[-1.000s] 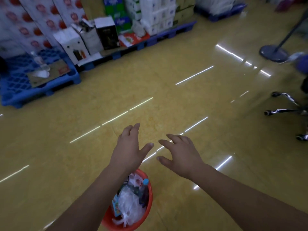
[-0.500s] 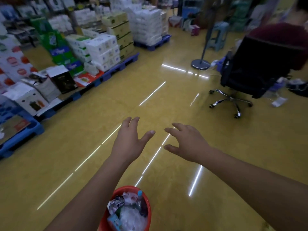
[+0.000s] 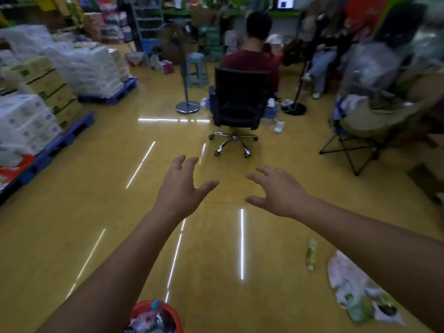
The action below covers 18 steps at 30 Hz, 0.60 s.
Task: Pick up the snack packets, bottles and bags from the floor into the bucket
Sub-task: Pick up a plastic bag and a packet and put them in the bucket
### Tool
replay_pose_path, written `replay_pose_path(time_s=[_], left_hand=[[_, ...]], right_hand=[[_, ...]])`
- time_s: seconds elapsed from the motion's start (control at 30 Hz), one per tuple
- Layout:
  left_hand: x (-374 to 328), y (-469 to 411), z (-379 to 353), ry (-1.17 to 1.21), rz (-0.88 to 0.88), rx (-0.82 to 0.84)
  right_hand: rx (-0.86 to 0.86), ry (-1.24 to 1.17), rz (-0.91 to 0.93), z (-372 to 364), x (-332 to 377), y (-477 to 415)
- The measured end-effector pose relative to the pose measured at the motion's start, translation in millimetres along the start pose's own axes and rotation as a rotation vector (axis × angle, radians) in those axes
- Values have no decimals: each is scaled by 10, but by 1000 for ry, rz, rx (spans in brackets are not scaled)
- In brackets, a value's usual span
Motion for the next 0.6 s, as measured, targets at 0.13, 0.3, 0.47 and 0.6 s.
replay_pose_path(time_s=[0.13, 0.3, 0.47, 0.6], left_hand=[[-615, -16, -332, 39, -103, 69], [-1424, 50, -822, 32, -247, 149], [-2228, 245, -1428, 47, -325, 233], [-2858, 483, -1834, 56, -380, 275]], right_hand=[[-30, 34, -119, 232, -670, 391], [-33, 34, -268, 450, -1507, 962], [-50, 48, -380, 594, -2287, 1590], [-54, 37, -455, 666, -2851, 2053]])
Point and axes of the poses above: each hand's wrist, its own y-axis away from the middle knuckle, its own z-axis out of the back of the hand, x = y × z, the point moved 3 cm from there along -y, towards the middle knuckle, and after that the axes turned 12 degrees about -x, right-handed, at the moved point
